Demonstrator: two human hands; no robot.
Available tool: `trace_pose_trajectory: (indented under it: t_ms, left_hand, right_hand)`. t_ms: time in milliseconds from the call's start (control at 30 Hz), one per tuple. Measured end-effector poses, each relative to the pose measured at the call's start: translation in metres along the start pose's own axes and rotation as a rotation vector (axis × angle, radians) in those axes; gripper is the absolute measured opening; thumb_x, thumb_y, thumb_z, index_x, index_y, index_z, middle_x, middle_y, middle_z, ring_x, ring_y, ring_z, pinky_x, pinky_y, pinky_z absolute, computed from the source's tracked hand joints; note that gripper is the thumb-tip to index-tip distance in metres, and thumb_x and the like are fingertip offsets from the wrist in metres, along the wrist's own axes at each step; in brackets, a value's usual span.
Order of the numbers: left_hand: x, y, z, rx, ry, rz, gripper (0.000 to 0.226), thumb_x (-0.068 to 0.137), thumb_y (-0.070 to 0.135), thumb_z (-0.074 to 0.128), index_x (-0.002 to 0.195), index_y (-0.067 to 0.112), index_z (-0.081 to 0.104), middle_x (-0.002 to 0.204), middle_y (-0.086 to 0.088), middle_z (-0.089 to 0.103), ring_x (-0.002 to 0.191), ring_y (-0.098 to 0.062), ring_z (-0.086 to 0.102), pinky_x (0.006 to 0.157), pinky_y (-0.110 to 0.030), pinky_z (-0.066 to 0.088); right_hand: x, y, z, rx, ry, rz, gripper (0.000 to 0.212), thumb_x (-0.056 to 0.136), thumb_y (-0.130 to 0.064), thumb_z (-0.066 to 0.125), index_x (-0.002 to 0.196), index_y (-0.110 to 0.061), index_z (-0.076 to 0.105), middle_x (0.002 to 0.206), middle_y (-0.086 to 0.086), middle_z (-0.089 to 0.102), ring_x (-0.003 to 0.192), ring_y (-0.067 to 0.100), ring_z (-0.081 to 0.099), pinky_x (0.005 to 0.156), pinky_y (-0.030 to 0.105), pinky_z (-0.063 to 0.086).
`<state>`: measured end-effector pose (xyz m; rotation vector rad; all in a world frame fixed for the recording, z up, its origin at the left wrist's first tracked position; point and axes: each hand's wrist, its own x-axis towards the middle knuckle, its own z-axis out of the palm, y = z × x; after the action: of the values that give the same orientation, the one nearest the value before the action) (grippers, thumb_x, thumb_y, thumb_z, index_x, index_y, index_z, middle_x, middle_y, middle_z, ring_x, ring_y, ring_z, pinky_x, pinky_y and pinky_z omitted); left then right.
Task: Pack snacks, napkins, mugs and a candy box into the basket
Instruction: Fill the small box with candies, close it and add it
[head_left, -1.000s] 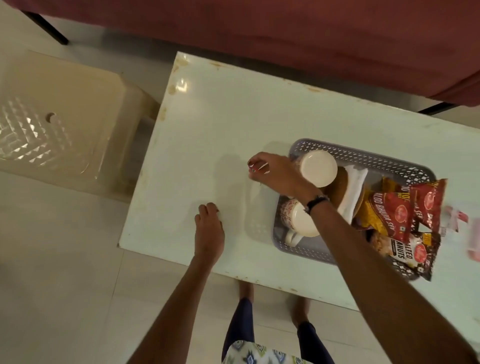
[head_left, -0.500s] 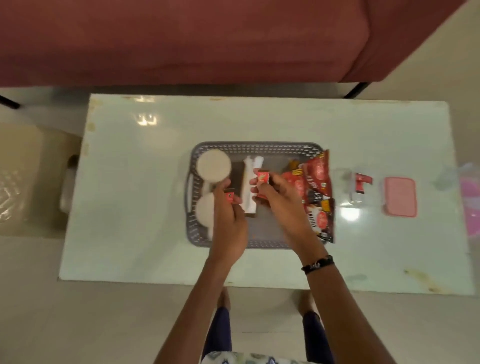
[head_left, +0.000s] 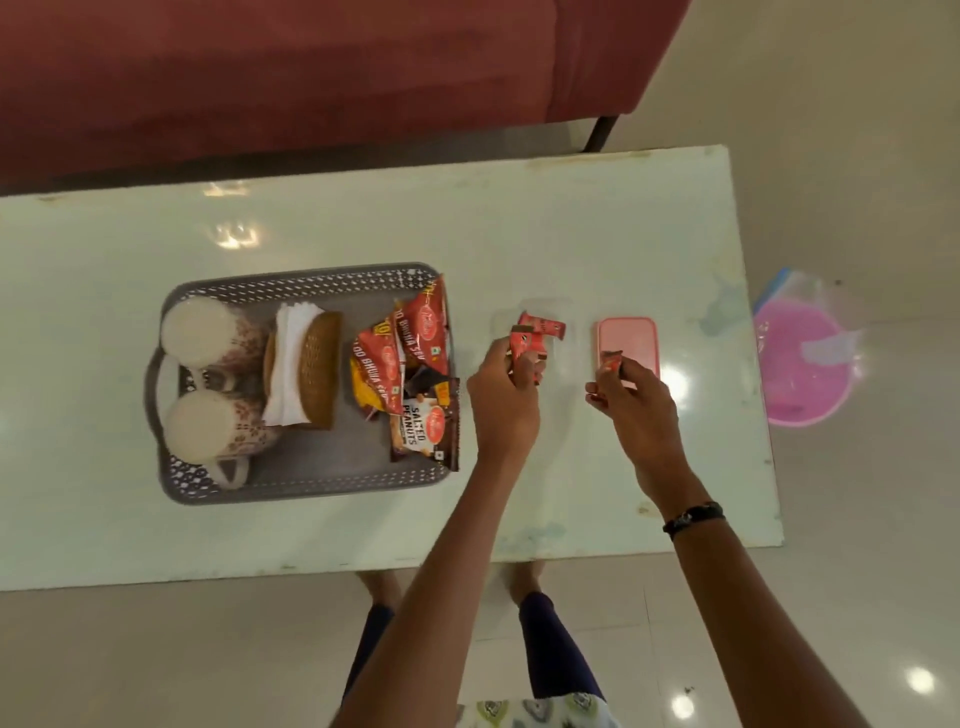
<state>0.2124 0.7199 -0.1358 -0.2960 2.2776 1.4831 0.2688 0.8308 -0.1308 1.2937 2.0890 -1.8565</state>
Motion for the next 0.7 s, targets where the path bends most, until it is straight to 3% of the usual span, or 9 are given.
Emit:
trace_pose_trajectory:
  t_ms: [67,133,200,300,433,533,633,700]
  left_hand:
    - [0.006,-0.001,0.008,0.055,0.003,-0.027,0.022,0.092,0.022,0.053,0.104,0.007,0.063,0.091,-0.014,0.072,0.079,-0.025,0.069,0.075,-0.045,0.056]
    - [0.007,-0.002,0.011,0.067,-0.029,-0.113,0.032,0.09,0.025,0.056,0.114,0.005,0.059,0.105,-0.016,0.07,0.091,-0.028,0.068,0.083,-0.045,0.055]
    - [0.004,-0.007,0.009,0.025,-0.054,-0.179,0.037,0.089,0.023,0.057,0.122,0.006,0.055,0.118,-0.015,0.065,0.103,-0.026,0.065,0.091,-0.045,0.053]
    - [-0.001,-0.014,0.007,-0.026,-0.057,-0.185,0.031,0.091,0.016,0.053,0.12,0.007,0.056,0.118,-0.012,0.064,0.102,-0.02,0.064,0.09,-0.043,0.055]
    - [-0.003,-0.017,0.005,-0.066,-0.03,-0.158,0.025,0.093,0.011,0.049,0.115,0.006,0.057,0.111,-0.008,0.064,0.1,-0.017,0.063,0.078,-0.029,0.056]
    - [0.0,-0.018,0.005,-0.037,-0.025,-0.143,0.023,0.093,0.01,0.048,0.113,0.006,0.058,0.107,-0.007,0.065,0.097,-0.017,0.063,0.072,-0.022,0.056]
    - [0.001,-0.016,0.006,0.034,-0.002,-0.072,0.02,0.092,0.01,0.049,0.108,0.01,0.06,0.099,-0.002,0.065,0.093,-0.017,0.063,0.078,-0.031,0.057]
    - [0.001,-0.014,0.007,0.094,0.016,-0.023,0.022,0.091,0.008,0.049,0.111,0.011,0.06,0.106,-0.002,0.064,0.095,-0.013,0.06,0.082,-0.027,0.053]
  right_hand:
    - [0.005,0.004,-0.003,-0.026,-0.005,0.005,0.018,0.095,-0.014,0.05,0.097,-0.002,0.063,0.093,0.004,0.062,0.079,0.014,0.064,0.085,0.03,0.056]
    - [0.009,0.004,-0.002,-0.067,-0.019,-0.014,0.019,0.094,-0.016,0.05,0.097,-0.003,0.063,0.091,0.004,0.062,0.076,0.012,0.065,0.086,0.034,0.057]
    - [0.014,0.003,0.003,-0.136,-0.031,-0.049,0.019,0.095,-0.018,0.05,0.097,-0.005,0.063,0.097,0.011,0.062,0.078,0.016,0.068,0.086,0.039,0.057]
    - [0.022,-0.002,0.012,-0.239,-0.031,-0.15,0.019,0.095,-0.02,0.049,0.099,-0.008,0.064,0.099,0.014,0.058,0.083,0.025,0.067,0.084,0.044,0.056]
    - [0.03,-0.009,0.027,-0.357,-0.014,-0.234,0.035,0.095,-0.024,0.052,0.126,-0.008,0.055,0.113,0.013,0.059,0.09,0.018,0.063,0.084,0.028,0.052]
    - [0.027,-0.005,0.019,-0.406,0.096,-0.225,0.036,0.096,-0.021,0.05,0.129,-0.006,0.053,0.122,0.009,0.059,0.091,0.011,0.061,0.075,0.018,0.045]
    - [0.03,0.015,-0.002,-0.463,0.224,-0.203,0.037,0.094,-0.018,0.051,0.129,-0.007,0.051,0.125,0.012,0.056,0.102,0.019,0.06,0.081,0.027,0.049]
    - [0.04,0.031,-0.013,-0.547,0.252,-0.112,0.049,0.09,-0.019,0.057,0.134,-0.005,0.043,0.132,0.016,0.048,0.116,0.031,0.051,0.092,0.038,0.046]
